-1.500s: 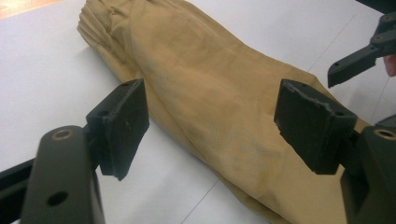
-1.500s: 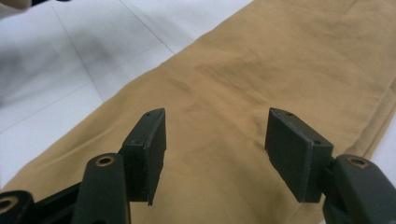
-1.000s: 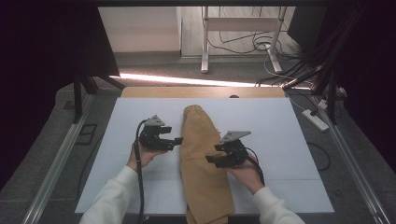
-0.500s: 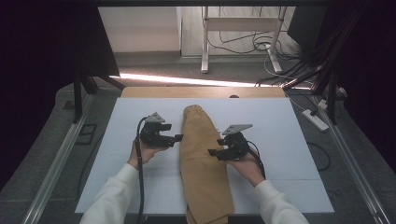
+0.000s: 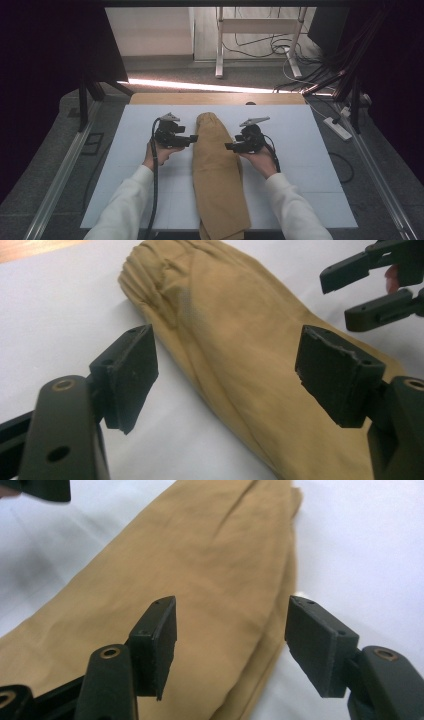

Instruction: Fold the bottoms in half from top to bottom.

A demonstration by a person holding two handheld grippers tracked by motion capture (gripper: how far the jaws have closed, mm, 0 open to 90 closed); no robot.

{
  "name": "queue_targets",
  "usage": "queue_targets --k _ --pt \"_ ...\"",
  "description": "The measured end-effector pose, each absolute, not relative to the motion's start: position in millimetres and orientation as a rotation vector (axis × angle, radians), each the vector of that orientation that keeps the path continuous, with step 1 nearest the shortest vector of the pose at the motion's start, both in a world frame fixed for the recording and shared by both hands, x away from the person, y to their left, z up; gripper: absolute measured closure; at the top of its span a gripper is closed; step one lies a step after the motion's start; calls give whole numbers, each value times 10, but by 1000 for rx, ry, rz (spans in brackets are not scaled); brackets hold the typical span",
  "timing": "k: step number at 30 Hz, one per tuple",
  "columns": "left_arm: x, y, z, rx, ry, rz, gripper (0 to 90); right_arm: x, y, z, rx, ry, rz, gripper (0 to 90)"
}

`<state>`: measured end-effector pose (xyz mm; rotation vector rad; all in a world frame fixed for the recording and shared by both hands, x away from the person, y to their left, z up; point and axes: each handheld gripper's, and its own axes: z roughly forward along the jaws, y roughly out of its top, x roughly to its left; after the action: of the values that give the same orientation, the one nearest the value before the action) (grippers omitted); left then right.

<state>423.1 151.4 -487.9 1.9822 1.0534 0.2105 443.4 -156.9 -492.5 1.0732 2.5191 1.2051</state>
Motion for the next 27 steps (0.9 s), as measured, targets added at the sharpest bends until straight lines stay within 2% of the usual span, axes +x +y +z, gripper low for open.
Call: queue_targets --k 14,27 --pt "4467 1424 -5030 1991 1120 187 240 4808 -1495 -4958 1141 2477 1200 384" --pt "4597 1399 -5198 2021 1178 171 241 5009 -1353 -5105 1168 2491 1133 386"
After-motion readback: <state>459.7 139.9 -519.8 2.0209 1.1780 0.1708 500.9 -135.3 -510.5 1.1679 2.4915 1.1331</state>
